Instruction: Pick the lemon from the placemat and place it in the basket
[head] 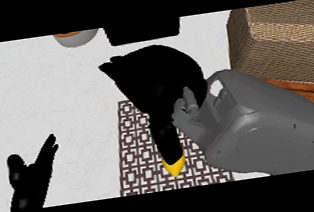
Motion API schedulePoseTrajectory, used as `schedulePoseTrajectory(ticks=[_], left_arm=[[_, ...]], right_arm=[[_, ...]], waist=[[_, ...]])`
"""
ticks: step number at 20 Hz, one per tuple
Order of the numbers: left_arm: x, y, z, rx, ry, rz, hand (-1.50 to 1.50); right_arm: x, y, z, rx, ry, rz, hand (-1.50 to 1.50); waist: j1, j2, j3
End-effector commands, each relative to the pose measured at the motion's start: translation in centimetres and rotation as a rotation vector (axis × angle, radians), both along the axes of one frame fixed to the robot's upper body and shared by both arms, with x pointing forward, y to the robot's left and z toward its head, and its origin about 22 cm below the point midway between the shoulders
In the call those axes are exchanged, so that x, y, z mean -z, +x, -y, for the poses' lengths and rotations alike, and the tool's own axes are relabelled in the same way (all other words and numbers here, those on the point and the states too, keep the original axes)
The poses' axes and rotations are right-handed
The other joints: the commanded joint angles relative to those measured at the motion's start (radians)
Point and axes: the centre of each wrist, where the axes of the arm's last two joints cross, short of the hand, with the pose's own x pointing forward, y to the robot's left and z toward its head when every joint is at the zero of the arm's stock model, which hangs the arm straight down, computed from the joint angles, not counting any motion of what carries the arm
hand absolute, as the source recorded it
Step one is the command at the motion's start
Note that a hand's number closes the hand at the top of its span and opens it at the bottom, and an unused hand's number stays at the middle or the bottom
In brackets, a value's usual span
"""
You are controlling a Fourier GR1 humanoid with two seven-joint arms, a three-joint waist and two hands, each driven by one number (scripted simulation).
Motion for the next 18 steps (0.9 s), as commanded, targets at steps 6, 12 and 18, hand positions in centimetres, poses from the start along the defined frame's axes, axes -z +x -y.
schedulePoseTrajectory(ticks=[6, 12, 18], left_arm=[[0.9, -0.9, 0.5, 0.009, -0.02, -0.088, 0.0], [0.5, 0.7, 0.6, -0.017, -0.024, -0.073, 0.0], [0.8, 0.3, 1.1, 0.018, -0.025, -0.062, 0.0]], right_arm=[[-0.1, -1.4, 0.0, 0.13, -0.145, -0.037, -1.5], [4.1, -3.8, 0.2, 0.107, -0.123, -0.066, -1.5], [7.4, -3.9, 0.4, 0.127, -0.156, -0.053, -1.5]], waist=[[0.019, 0.014, -0.008], [0.017, 0.018, -0.007], [0.025, 0.021, -0.007]])
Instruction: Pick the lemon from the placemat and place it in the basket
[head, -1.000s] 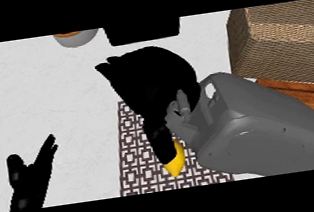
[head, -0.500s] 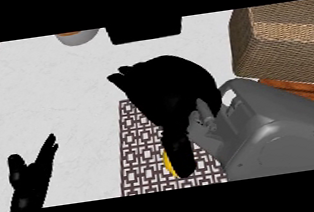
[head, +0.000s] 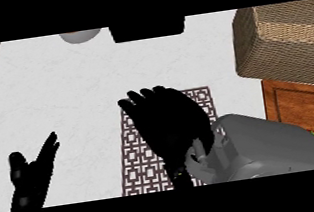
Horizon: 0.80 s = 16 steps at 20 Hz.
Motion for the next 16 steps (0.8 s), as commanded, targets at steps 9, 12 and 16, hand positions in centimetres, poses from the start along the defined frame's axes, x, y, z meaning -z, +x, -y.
schedulePoseTrajectory(ticks=[9, 12, 16], left_arm=[[1.5, -1.0, 0.0, -0.016, -0.003, -0.071, 0.0], [2.8, -1.8, 1.3, 0.014, -0.037, -0.073, 0.0], [0.7, -1.1, 1.7, 0.007, -0.027, -0.066, 0.0]], right_arm=[[5.6, -0.9, 1.5, 0.134, -0.134, -0.017, -1.5], [6.4, -0.4, -0.1, 0.149, -0.128, -0.019, -1.5], [8.6, -0.4, 0.1, 0.145, -0.126, -0.022, -1.5]], waist=[[0.005, 0.006, -0.007], [0.011, 0.008, -0.008], [0.015, 0.008, -0.007]])
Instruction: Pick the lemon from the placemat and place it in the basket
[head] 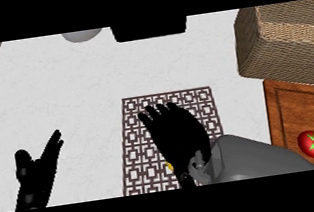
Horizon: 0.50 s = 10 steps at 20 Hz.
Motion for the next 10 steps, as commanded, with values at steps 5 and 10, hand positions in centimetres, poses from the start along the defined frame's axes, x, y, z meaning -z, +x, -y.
schedulePoseTrajectory(ticks=[5, 10], left_arm=[[1.9, -0.9, 0.2, -0.005, -0.016, -0.086, 0.0], [1.2, -0.4, -1.0, -0.01, -0.018, -0.065, 0.0]], right_arm=[[2.2, -1.2, 0.8, 0.078, -0.059, 0.019, -1.5], [2.8, 1.8, 1.6, 0.095, -0.028, 0.027, -1.5]], waist=[[-0.002, 0.005, -0.009], [0.004, 0.007, -0.009]])
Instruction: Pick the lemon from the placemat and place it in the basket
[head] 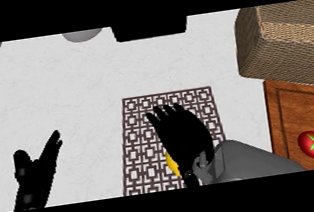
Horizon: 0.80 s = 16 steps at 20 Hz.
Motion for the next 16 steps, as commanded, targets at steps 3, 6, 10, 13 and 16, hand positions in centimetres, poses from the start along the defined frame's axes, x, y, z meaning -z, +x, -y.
schedulePoseTrajectory(ticks=[3, 6, 10, 13, 16], left_arm=[[1.6, 0.6, 1.4, -0.006, -0.021, -0.073, 0.0], [3.3, -3.4, 1.1, 0.005, -0.022, -0.066, 0.0], [2.3, -0.6, 2.5, 0.002, -0.029, -0.073, 0.0], [1.1, -1.6, 0.2, 0.0, -0.031, -0.077, 0.0], [1.3, 0.5, -0.4, -0.003, -0.026, -0.071, 0.0]], right_arm=[[2.0, 0.2, -0.3, 0.039, -0.029, -0.012, -1.5], [2.7, -1.0, -0.7, 0.032, -0.06, -0.01, -1.5], [4.5, 0.5, -2.3, 0.043, -0.134, -0.048, -1.5], [5.7, -0.6, 0.3, 0.064, -0.155, -0.061, -1.5], [5.1, -1.1, -2.2, 0.064, -0.163, -0.053, -1.5]], waist=[[-0.002, 0.006, -0.009], [0.003, 0.004, -0.009], [0.003, 0.007, -0.009], [0.001, 0.005, -0.009], [-0.002, 0.005, -0.009]])
